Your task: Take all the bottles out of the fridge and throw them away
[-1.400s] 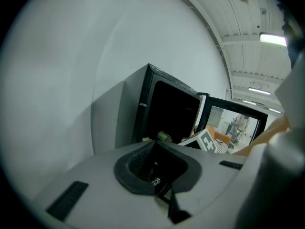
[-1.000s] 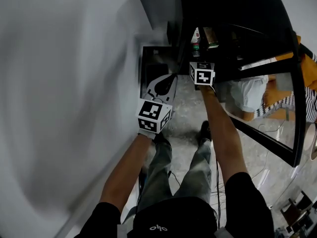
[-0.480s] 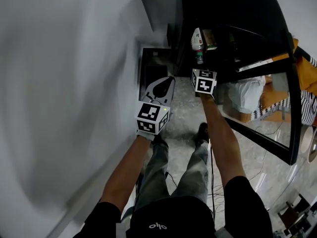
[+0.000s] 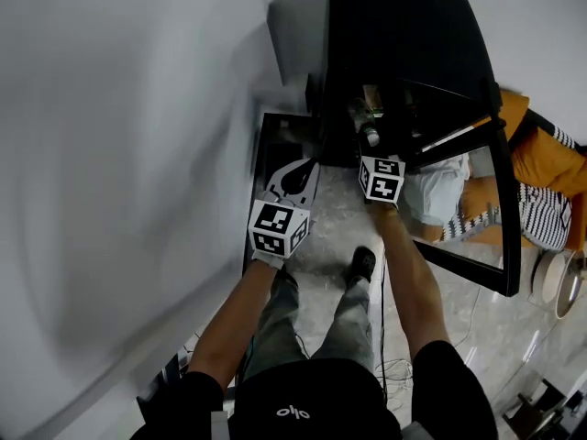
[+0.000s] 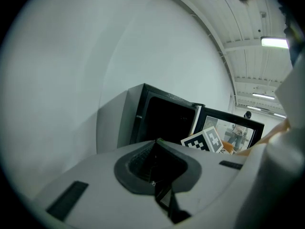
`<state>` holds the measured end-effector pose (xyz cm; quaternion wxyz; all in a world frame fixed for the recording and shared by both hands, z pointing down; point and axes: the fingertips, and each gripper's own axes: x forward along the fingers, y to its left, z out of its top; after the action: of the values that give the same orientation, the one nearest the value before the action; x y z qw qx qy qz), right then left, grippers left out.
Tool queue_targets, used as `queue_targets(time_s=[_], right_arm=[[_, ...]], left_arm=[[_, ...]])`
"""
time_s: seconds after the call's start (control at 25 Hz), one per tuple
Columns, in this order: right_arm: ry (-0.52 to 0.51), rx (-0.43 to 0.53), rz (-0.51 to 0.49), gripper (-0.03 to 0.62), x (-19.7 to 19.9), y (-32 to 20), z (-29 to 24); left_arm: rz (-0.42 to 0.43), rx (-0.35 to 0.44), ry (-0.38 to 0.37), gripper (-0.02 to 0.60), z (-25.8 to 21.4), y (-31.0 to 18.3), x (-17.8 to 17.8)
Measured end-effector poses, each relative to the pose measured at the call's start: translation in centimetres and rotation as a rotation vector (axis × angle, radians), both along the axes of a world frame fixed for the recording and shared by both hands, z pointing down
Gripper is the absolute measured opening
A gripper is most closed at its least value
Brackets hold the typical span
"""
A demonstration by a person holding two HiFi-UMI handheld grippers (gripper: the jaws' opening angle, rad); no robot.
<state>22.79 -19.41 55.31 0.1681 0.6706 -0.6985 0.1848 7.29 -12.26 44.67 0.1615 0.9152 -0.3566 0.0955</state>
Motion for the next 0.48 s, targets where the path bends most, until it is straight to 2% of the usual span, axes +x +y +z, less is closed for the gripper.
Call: queue_targets(time_s=[0.48], right_arm=[[0.011, 0.066, -0.099, 0.195, 0.0, 3.9, -9.4]], left_arm=[[-0.051, 0.058, 0.020, 0.003, -5.9, 2.8, 0.6]])
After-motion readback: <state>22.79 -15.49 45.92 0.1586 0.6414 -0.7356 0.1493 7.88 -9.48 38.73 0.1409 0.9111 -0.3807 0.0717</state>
